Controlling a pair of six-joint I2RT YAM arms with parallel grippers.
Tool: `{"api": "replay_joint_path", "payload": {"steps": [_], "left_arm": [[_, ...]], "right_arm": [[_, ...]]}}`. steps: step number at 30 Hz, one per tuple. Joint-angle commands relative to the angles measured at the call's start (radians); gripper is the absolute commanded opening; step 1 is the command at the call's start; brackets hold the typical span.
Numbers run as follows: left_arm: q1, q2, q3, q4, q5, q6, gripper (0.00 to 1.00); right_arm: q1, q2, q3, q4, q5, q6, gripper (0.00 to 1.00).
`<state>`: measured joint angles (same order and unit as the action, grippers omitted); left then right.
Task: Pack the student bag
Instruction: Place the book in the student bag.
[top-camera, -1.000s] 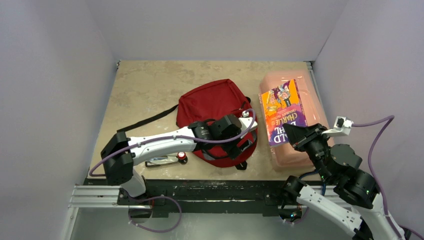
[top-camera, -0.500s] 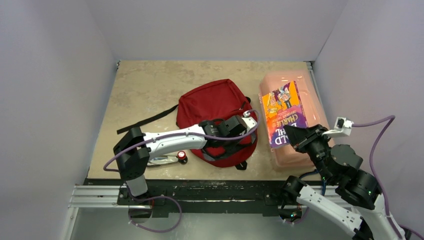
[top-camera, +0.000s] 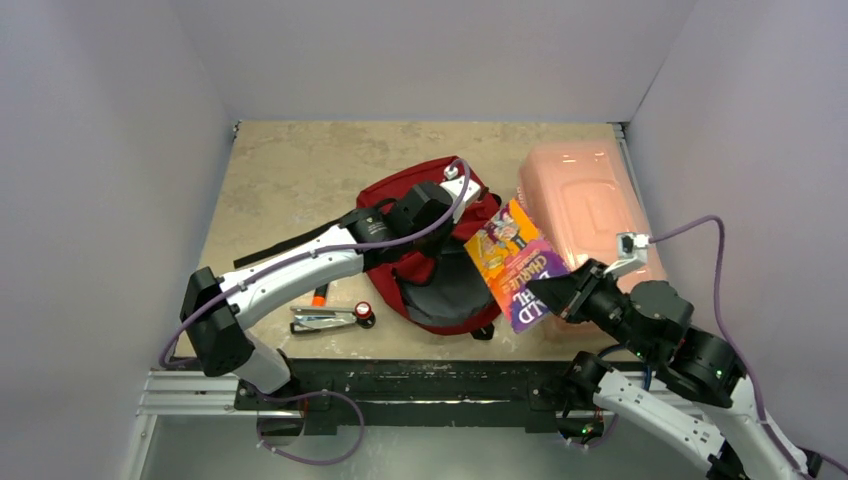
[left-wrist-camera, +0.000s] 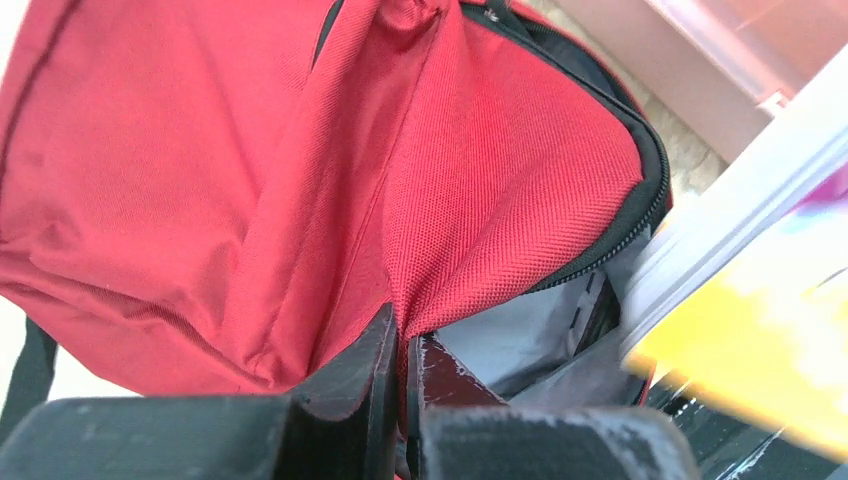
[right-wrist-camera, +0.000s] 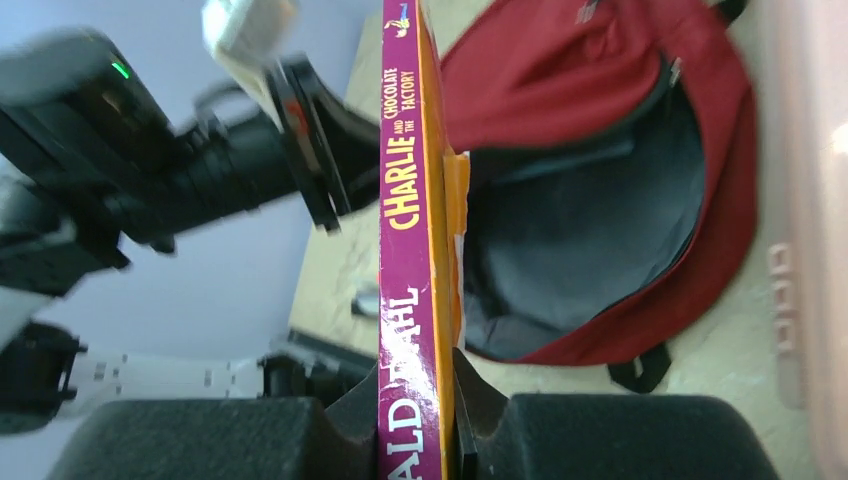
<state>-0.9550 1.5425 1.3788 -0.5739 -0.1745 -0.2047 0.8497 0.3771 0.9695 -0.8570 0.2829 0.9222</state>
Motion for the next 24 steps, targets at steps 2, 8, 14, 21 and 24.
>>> {"api": "replay_joint_path", "payload": {"steps": [2, 8, 14, 21, 24], "left_arm": [[-0.001, -0.075, 0.117, -0.003, -0.067, 0.093, 0.00], [-0.001, -0.101, 0.176, -0.004, -0.141, 0.152, 0.00], [-0.001, -0.135, 0.212, -0.014, -0.071, 0.164, 0.00], [-0.001, -0.155, 0.195, -0.025, 0.068, 0.162, 0.00], [-0.001, -0.165, 0.172, -0.028, 0.075, 0.170, 0.00]], "right_arm": [[0.000, 0.067, -0.068, 0.100, -0.290, 0.058, 0.00], [0.000, 0.025, -0.161, 0.093, -0.352, 0.148, 0.00], [0.000, -0.043, -0.319, 0.222, -0.405, 0.236, 0.00], [0.000, 0.101, -0.346, 0.467, -0.167, 0.349, 0.00], [-0.001, 0.139, -0.332, 0.491, 0.023, 0.444, 0.00]]}}
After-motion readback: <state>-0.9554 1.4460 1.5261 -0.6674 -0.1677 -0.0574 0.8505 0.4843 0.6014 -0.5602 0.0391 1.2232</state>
